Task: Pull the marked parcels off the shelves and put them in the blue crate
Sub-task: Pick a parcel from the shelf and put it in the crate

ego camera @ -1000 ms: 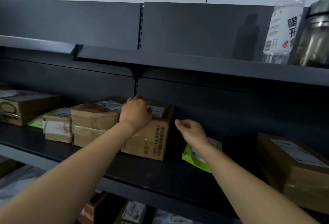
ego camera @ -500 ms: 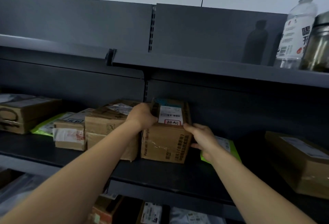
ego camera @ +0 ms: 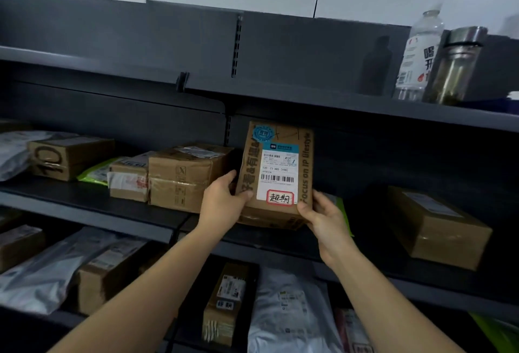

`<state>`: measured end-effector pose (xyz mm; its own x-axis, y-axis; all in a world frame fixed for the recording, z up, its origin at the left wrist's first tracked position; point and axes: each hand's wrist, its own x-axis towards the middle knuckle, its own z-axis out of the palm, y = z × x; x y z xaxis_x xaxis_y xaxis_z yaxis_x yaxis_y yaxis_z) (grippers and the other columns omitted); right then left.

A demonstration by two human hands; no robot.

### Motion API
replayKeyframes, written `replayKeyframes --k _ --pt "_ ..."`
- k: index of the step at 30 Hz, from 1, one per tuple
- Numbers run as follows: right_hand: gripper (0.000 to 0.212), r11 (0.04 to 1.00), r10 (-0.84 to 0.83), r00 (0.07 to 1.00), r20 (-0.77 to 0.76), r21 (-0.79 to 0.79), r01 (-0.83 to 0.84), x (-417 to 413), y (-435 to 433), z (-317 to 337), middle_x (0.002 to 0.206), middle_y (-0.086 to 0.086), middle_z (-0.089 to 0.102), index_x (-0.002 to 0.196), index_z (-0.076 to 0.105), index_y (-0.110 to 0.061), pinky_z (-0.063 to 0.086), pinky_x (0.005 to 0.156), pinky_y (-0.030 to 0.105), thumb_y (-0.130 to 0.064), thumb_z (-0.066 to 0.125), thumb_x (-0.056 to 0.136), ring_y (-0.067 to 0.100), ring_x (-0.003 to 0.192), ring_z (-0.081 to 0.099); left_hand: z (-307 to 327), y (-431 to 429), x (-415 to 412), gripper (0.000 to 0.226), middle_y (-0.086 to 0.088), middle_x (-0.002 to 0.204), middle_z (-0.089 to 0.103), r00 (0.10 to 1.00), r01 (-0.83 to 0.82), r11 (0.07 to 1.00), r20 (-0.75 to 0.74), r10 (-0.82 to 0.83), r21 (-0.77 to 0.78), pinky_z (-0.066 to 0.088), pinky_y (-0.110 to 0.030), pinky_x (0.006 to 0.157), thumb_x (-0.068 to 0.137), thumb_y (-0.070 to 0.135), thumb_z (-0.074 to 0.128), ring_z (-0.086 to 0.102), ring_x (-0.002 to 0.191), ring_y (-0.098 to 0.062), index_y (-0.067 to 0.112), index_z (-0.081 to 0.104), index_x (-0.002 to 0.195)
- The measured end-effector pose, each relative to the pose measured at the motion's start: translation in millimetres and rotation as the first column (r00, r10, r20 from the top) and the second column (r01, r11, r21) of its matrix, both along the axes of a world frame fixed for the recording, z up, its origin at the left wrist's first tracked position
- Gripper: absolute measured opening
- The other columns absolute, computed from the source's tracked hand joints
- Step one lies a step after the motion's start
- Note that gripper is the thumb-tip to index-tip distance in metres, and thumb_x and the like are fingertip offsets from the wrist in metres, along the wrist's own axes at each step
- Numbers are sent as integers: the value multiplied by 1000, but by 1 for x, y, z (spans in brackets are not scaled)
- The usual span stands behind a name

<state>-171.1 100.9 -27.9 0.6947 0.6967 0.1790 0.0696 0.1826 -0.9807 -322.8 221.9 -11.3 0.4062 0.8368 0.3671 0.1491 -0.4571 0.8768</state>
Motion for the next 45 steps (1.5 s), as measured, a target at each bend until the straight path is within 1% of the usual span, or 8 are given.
replayKeyframes --k 16,21,26,29,33,38,42,45 --pt "45 998 -26 994 110 63 19 -60 -172 -5 114 -16 65 132 54 -26 48 81 17 -7 60 92 -2 106 59 -17 -162 -53 49 8 125 62 995 39 993 91 -49 113 47 -30 98 89 18 66 55 115 -7 23 54 135" --pt "46 992 -120 984 128 61 113 -90 -229 -16 116 -14 66 132 54 -25 50 90 22 -7 61 91 0 109 60 -28 -210 -72 50 8 124 62 984 120 988 117 -132 100 49 -33 98 87 17 68 56 113 -7 24 54 134" --pt "44 975 -220 967 129 49 215 -125 -299 -34 114 -14 68 131 55 -26 52 74 12 -5 59 92 -7 101 63 -45 -265 -93 49 14 119 58 959 241 967 131 -250 81 43 -9 82 87 13 68 54 108 -1 24 54 133" --pt "45 955 -296 948 120 27 294 -146 -343 -48 117 -12 67 133 54 -22 53 86 18 -5 60 91 -3 106 63 -60 -300 -102 49 12 120 59 935 325 945 135 -327 39 46 -17 89 86 12 69 55 109 -3 21 55 132" --pt "46 922 -383 920 83 -30 386 -166 -408 -65 117 -13 67 134 53 -21 47 101 29 -4 60 92 2 111 61 -79 -353 -107 47 10 121 59 904 416 909 106 -414 -1 39 -5 81 87 11 68 54 103 4 19 57 131" --pt "46 886 -457 888 47 -72 459 -175 -492 -83 117 -9 68 135 53 -17 50 97 29 -1 58 92 6 112 62 -103 -425 -102 47 11 125 59 864 502 861 90 -496 -73 45 -30 102 86 12 68 54 112 -2 18 57 131" --pt "45 872 -465 885 21 -164 462 -170 -562 -102 122 -11 66 132 55 -31 56 83 48 -9 59 93 15 116 59 -122 -487 -89 48 9 124 62 833 553 825 75 -548 -113 46 -38 104 85 12 70 55 116 -8 20 59 131" --pt "45 854 -498 867 18 -162 494 -165 -617 -112 120 -8 66 134 53 -23 55 62 19 -4 56 94 -2 100 65 -134 -539 -75 48 9 121 62 810 585 796 76 -581 -152 47 -36 102 85 9 69 56 113 -7 20 58 130"
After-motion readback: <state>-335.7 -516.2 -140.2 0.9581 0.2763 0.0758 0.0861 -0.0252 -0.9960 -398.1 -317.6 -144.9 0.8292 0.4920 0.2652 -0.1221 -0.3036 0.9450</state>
